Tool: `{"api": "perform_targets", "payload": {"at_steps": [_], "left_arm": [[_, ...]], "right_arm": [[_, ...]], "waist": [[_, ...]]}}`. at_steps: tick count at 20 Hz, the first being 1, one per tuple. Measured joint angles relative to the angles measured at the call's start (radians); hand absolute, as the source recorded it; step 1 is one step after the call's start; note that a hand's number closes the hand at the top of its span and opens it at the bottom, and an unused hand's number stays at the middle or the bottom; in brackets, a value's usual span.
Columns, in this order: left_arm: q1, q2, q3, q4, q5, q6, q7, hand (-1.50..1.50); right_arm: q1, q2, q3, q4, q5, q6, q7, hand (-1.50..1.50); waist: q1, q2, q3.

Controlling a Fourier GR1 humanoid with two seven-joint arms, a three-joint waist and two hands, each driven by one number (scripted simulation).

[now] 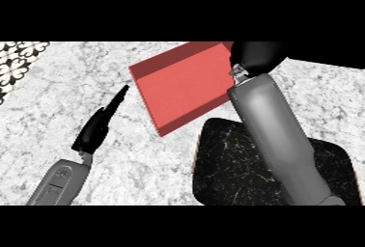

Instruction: Pick the cupcake from the tray and place it in the cardboard box

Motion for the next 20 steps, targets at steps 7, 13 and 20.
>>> {"api": "perform_targets", "payload": {"at_steps": [7, 13, 20], "left_arm": [[-0.009, -0.003, 0.013, 0.015, 0.003, 0.005, 0.002, 0.0], [-0.024, -0.005, 0.011, 0.027, -0.003, 0.001, 0.002, 0.0], [-0.032, -0.016, 0.013, 0.038, -0.007, 0.011, 0.005, 0.0]], "right_arm": [[-0.066, 0.001, -0.155, 0.097, -0.066, 0.044, 0.004, -1.5], [-0.095, 0.002, -0.252, 0.167, -0.218, 0.004, 0.012, -1.5], [-0.15, 0.001, -0.187, 0.17, -0.218, -0.145, -0.002, -1.5]], "waist": [[-0.014, 0.001, 0.004], [-0.004, 0.004, 0.007], [-0.011, 0.004, 0.007]]}}
